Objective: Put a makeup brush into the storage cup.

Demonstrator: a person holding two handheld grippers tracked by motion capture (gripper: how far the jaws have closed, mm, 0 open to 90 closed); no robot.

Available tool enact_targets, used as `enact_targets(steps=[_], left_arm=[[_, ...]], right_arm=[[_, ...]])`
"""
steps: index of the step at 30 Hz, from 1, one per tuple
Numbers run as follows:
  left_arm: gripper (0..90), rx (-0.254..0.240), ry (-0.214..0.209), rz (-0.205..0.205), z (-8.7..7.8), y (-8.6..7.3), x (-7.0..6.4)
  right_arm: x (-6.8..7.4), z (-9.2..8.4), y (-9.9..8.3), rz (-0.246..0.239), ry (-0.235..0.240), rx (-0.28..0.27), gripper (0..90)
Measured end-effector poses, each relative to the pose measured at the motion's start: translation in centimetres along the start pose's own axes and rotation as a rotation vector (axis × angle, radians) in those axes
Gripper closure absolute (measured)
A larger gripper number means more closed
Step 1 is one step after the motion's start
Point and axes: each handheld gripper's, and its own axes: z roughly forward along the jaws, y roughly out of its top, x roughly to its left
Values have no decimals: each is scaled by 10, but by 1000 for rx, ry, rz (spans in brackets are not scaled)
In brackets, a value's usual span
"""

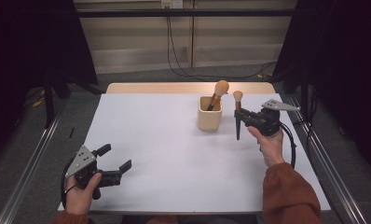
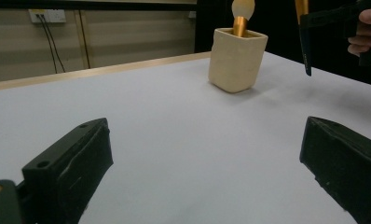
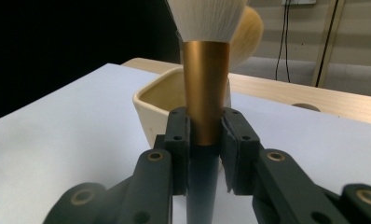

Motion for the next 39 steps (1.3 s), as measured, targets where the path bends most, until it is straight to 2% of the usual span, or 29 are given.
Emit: enact_targets(steps=[9,17,21,26,28,33,39], left_arm=[[22,-4,-5,6,0,1,0],[23,-6,8,4,-1,0,2],[22,-3,6,6,0,0,2],[22,-3,6,4,0,1,2],[22,-3,5,4,0,1,2],[22,0,5,13,1,1,2],[22,-1,5,8,1,1,2]], right_arm=[[7,5,11,-10,21,-10,742],[13,6,31,-19,36,-36,742],[18,10,41,-33,45,-23,741],[21,16,49,-26,52,-38,741],[22,19,54,-10,65,-44,741],[25,23,68,-17,54,-61,741],[30,31,73,-38,51,-69,742]])
